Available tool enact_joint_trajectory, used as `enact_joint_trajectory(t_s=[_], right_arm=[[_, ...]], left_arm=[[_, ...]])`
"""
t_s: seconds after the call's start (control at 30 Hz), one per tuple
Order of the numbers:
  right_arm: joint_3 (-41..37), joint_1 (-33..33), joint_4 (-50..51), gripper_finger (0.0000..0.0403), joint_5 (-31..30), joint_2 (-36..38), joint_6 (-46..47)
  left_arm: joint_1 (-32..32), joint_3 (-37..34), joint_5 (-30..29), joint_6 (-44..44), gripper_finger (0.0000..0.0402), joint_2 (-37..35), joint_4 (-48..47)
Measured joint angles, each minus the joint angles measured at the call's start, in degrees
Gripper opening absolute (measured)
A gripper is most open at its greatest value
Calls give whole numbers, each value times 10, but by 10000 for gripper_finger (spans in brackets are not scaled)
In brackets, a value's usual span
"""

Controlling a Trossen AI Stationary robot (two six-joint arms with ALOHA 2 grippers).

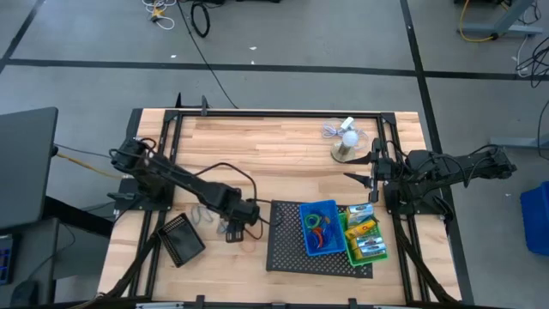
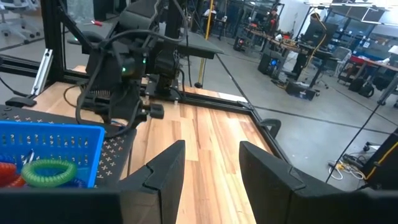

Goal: Pick & Place Office Desk Supplies
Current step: Put the middle orange rubber band into the black bin

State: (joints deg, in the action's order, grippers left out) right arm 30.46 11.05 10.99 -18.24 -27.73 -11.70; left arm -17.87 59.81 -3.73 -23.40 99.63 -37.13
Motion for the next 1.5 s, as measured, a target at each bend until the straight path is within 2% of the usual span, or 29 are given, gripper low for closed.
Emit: enact_joint_trajectory(t_s=[0.2, 0.37, 0.5, 0.7, 0.8, 1.13, 1.5], right_arm=[[0, 0, 1, 160, 0, 0, -10], [0, 0, 2, 160, 0, 0, -12], [0, 0, 3, 160, 0, 0, -12], [0, 0, 3, 160, 0, 0, -12], [0, 0, 3, 160, 0, 0, -12], [0, 0, -1, 160, 0, 0, -15], [0, 0, -1, 160, 0, 0, -17]], left_arm=[[6, 0, 32, -7, 193, 36, 26], [7, 3, 31, -19, 163, 52, 13], [5, 1, 5, -21, 118, 43, 8], [-1, 0, -31, -23, 19, 7, 2], [-4, 0, -33, -26, 6, 1, 1], [-8, 0, -44, -43, 13, -2, -2], [7, 0, -33, -14, 156, 1, 8]])
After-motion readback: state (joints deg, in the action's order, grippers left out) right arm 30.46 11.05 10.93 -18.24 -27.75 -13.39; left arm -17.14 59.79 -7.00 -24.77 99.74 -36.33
